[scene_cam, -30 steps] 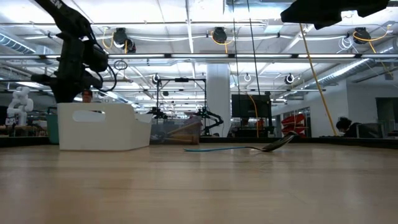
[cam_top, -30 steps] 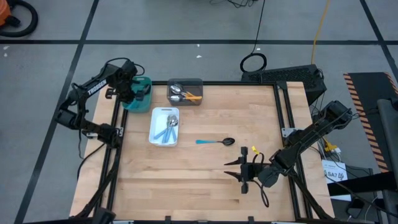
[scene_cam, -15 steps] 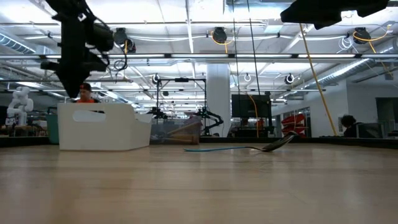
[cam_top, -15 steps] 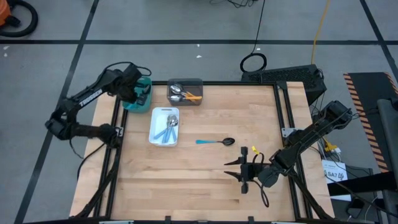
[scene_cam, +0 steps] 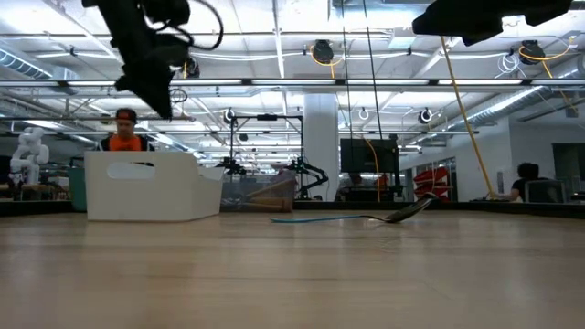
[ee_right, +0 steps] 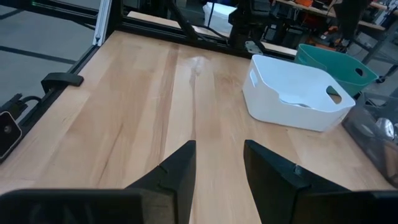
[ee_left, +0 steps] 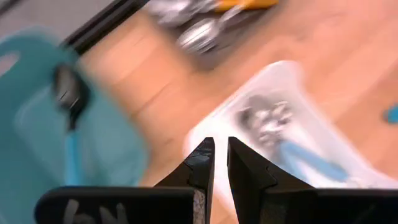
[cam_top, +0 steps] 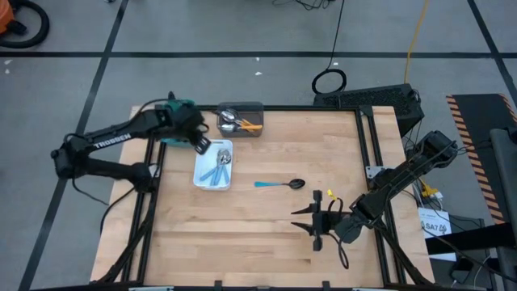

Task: Sort silverware by color (type)
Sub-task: Put the blue spoon into the green bin

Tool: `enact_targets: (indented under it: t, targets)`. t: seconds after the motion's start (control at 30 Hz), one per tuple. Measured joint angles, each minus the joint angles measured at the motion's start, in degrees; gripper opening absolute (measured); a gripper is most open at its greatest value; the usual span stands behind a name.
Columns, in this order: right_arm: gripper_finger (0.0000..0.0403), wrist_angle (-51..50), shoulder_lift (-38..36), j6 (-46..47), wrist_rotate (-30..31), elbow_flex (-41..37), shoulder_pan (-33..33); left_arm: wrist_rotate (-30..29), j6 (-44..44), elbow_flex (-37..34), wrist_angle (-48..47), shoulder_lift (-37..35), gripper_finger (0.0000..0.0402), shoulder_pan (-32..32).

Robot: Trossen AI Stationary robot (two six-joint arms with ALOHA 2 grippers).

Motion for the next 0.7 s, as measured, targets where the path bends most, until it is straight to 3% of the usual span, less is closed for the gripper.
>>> enact_targets:
  t: [0.33, 0.7]
  targets:
    - [0.0128, -3.76, 0.0, 5.54, -0.01, 0.04, 0.0, -4.48, 2.06, 0.0, 14.5, 0.69, 0.0047, -18.96]
    - [0.0128, -6.72, 0.01, 8.52, -0.02, 0.04, 0.0, -6.02, 7.87, 0.0, 24.93, 8.83, 0.0047, -29.24]
